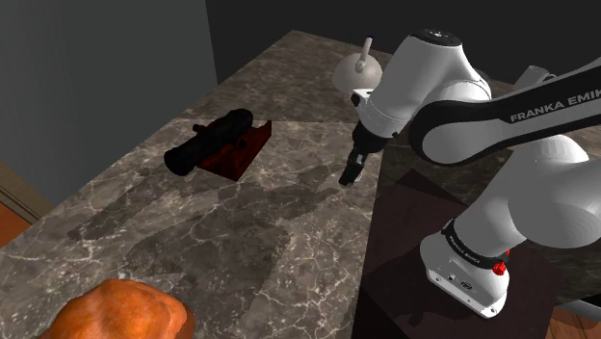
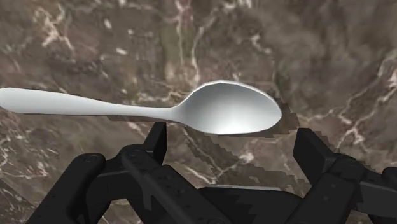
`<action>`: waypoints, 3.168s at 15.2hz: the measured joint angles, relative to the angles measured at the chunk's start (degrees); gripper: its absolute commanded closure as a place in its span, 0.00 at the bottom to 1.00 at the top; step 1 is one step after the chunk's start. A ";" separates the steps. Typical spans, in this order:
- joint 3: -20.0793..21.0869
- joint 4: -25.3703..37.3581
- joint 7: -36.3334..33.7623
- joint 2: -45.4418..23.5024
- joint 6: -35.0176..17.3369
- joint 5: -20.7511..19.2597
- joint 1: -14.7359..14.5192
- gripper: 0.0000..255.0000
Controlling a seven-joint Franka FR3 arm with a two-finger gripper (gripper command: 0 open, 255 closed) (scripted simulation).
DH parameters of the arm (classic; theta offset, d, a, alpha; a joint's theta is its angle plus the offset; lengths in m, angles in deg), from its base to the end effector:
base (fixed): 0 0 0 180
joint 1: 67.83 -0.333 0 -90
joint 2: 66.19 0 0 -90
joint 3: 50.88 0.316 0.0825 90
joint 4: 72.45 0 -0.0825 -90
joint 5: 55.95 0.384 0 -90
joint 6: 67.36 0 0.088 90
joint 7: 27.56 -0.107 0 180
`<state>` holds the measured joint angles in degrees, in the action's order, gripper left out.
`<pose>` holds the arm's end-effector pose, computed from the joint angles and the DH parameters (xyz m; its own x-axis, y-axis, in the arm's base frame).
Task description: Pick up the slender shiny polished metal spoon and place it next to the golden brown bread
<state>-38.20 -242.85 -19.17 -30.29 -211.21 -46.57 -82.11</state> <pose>0.2892 0.1309 0.3322 0.8834 0.4421 0.1555 0.4421 -0.8962 0.0361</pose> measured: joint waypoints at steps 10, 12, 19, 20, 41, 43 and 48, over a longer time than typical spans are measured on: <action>0.00 0.00 0.00 0.00 0.00 0.00 0.00 1.00; -0.15 0.52 0.00 1.07 1.56 -0.11 0.01 1.00; -1.04 3.39 0.22 5.55 8.88 -0.78 0.24 1.00; -1.05 4.02 0.05 6.34 10.26 -0.83 0.17 1.00; -3.30 17.08 0.26 12.36 29.34 -2.86 1.11 1.00; -3.40 18.55 0.18 12.58 31.02 -2.98 1.15 1.00; -3.73 22.43 0.07 12.69 35.00 -3.32 1.30 1.00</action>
<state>-41.93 -220.42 -19.10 -17.60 -176.20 -49.89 -80.81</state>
